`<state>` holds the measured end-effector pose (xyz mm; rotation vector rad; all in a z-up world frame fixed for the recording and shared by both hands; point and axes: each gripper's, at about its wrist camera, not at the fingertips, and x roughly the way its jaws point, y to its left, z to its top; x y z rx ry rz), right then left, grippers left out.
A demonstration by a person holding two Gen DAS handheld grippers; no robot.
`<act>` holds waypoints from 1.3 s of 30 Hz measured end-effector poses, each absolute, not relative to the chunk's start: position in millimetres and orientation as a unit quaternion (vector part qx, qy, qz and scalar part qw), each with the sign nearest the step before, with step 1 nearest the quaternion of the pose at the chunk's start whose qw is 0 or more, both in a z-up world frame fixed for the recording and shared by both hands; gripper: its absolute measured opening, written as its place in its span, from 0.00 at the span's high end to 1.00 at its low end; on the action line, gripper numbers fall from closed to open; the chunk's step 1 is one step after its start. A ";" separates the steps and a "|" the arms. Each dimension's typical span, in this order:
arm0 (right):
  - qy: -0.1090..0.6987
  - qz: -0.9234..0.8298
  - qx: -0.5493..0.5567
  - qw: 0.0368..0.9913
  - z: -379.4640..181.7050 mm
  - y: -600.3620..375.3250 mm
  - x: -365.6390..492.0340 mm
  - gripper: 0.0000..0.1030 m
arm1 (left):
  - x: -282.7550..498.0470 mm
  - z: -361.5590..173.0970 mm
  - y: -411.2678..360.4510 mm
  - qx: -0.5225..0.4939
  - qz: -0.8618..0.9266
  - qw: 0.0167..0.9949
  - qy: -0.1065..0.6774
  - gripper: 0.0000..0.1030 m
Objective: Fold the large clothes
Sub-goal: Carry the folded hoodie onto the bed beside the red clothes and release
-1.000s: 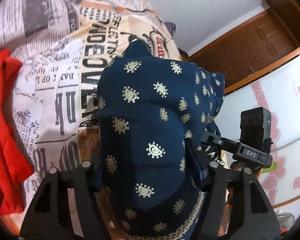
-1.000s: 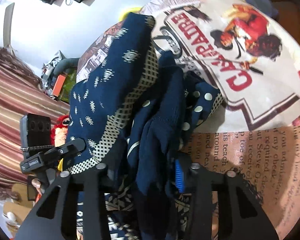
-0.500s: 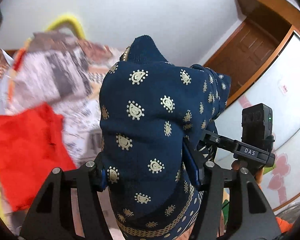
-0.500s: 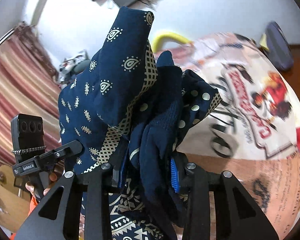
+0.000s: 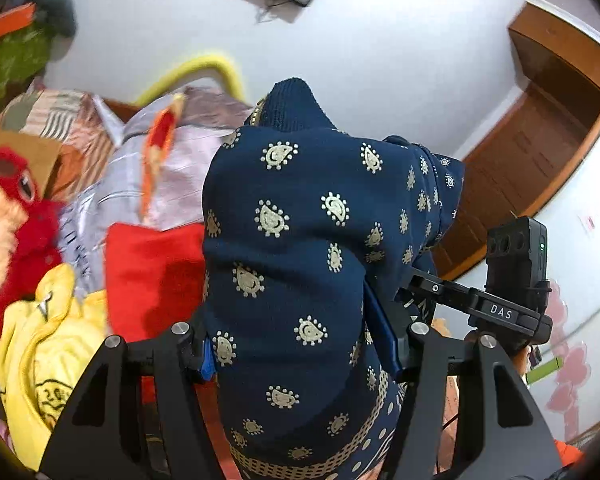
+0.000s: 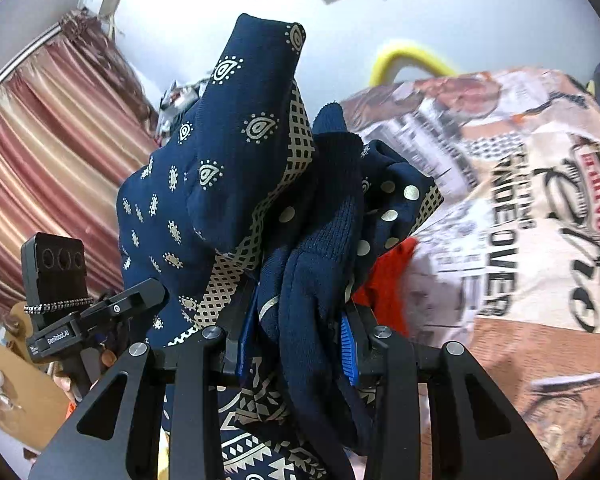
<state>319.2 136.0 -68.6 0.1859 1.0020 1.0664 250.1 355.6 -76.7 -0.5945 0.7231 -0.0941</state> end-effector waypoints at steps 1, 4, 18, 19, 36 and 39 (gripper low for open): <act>0.462 0.486 0.081 0.737 -75.9 147.5 320.5 0.69 | 250.6 -84.3 363.3 -0.292 -0.041 0.889 0.351 0.41; 0.482 0.482 0.073 0.728 -96.0 173.1 327.8 0.69 | 258.9 -114.4 389.8 -0.309 -0.019 0.877 0.367 0.41; 0.555 0.419 0.025 0.718 -193.8 235.2 375.1 0.65 | 328.1 -254.9 460.1 -0.364 0.031 0.823 0.435 0.32; 0.553 0.422 0.019 0.719 -191.5 232.5 372.7 0.63 | 325.4 -251.6 456.7 -0.351 0.031 0.827 0.438 0.32; 0.474 0.392 -0.061 0.786 -112.3 146.1 297.7 0.43 | 219.2 -162.0 349.5 -0.147 0.098 0.876 0.449 0.28; 0.424 0.411 -0.048 0.806 -66.3 122.7 266.8 0.43 | 192.3 -116.2 328.8 -0.127 0.120 0.900 0.400 0.28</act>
